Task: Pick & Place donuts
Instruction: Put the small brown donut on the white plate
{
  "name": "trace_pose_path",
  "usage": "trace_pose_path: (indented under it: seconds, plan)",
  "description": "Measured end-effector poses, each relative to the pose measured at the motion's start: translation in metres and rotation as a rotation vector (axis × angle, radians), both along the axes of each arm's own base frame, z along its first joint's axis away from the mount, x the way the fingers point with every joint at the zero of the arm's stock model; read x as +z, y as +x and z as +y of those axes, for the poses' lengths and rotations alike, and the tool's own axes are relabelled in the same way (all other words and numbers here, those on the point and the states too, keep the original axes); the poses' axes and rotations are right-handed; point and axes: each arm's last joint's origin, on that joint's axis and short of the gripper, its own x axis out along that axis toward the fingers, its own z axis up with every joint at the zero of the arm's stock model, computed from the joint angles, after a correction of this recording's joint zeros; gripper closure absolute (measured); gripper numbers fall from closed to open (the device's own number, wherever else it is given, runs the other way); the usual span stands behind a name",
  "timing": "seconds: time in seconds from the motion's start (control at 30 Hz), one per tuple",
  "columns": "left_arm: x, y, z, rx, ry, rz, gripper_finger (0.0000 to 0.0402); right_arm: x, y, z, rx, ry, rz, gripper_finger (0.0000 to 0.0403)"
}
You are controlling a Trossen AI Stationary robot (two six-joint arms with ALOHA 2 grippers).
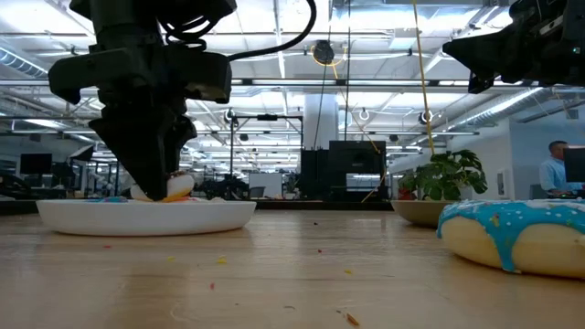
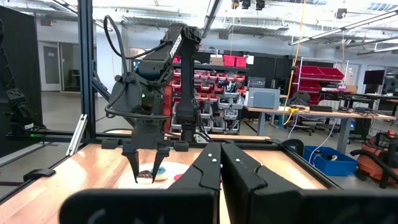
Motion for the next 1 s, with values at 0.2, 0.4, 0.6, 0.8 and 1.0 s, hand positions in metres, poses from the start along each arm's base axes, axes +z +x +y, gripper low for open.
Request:
trace_pose_path:
  seconds: [0.2, 0.4, 0.6, 0.8, 1.0]
  plan:
    - [0.000, 0.000, 0.000, -0.016, 0.010, -0.002, 0.0252, 0.000, 0.000, 0.000, 0.000, 0.000, 0.000, 0.0403]
    - [-0.008, 0.000, 0.000, -0.032, 0.026, 0.041, 0.0252, 0.000, 0.000, 0.000, 0.000, 0.000, 0.000, 0.0403]
    - [-0.021, 0.002, -0.001, -0.046, 0.039, 0.088, 0.0252, 0.001, 0.000, 0.000, 0.000, 0.000, -0.007, 0.0403]
    - [-0.021, 0.001, -0.001, -0.066, 0.040, 0.098, 0.0251, 0.000, 0.001, 0.000, -0.002, -0.003, 0.000, 0.0403]
    - [-0.021, 0.000, -0.001, -0.049, -0.008, 0.112, 0.0206, 0.000, 0.001, 0.000, -0.002, -0.004, 0.001, 0.0403]
